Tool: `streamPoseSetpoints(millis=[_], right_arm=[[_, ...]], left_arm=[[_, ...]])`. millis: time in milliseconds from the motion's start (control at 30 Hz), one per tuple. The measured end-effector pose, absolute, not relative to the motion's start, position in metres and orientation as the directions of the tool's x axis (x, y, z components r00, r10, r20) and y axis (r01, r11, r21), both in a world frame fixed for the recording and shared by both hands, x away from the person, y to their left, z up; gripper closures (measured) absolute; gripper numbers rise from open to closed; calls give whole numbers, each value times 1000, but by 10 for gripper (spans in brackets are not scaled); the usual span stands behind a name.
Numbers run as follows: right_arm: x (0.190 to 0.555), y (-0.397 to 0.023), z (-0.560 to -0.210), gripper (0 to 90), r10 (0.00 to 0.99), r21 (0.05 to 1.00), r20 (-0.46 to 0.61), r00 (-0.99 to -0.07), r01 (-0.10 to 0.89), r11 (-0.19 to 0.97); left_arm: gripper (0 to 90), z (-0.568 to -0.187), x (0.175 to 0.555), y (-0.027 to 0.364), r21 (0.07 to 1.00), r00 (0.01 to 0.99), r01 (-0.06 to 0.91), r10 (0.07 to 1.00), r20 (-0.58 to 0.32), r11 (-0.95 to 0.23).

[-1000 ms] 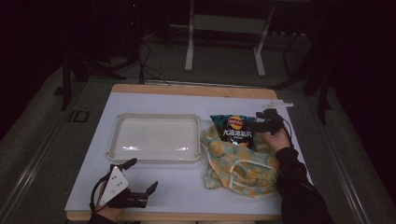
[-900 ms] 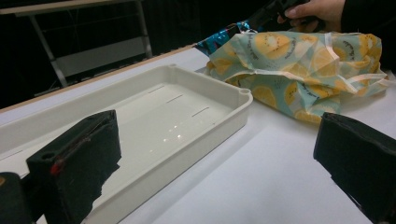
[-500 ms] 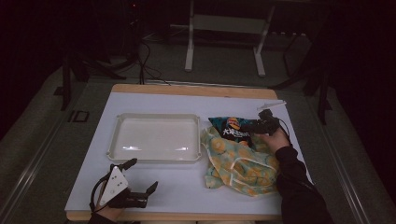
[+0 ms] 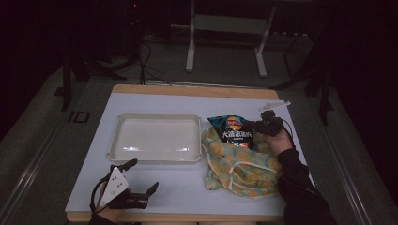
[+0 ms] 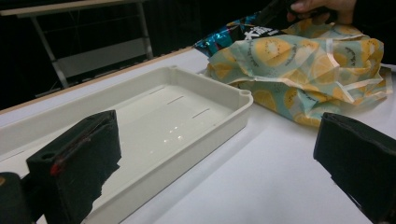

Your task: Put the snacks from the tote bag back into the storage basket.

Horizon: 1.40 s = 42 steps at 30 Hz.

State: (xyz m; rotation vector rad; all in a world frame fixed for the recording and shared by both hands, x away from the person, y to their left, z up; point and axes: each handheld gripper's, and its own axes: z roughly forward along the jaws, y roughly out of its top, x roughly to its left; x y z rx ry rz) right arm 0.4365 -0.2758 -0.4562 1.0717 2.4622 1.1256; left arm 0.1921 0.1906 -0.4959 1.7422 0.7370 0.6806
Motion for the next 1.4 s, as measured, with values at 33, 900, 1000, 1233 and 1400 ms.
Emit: streamPoseSetpoints(millis=[33, 900, 1000, 1233, 1400], right_arm=[[435, -276, -454, 900, 703, 734, 81, -707, 519, 438], [388, -277, -381, 900, 672, 850, 35, -740, 376, 369], [383, -279, -370, 900, 676, 859, 20, -736, 359, 365], [377, -281, -344, 900, 700, 872, -19, -714, 331, 361], [373, -281, -326, 900, 718, 883, -32, -695, 317, 346]], left_arm=[[12, -496, 192, 191, 961, 645, 147, 760, 87, -234], [12, -496, 192, 191, 962, 639, 146, 764, 87, -232], [12, -496, 192, 191, 962, 638, 146, 765, 87, -231], [12, -496, 192, 191, 962, 636, 146, 767, 86, -229], [11, -496, 192, 191, 963, 635, 147, 768, 85, -227]])
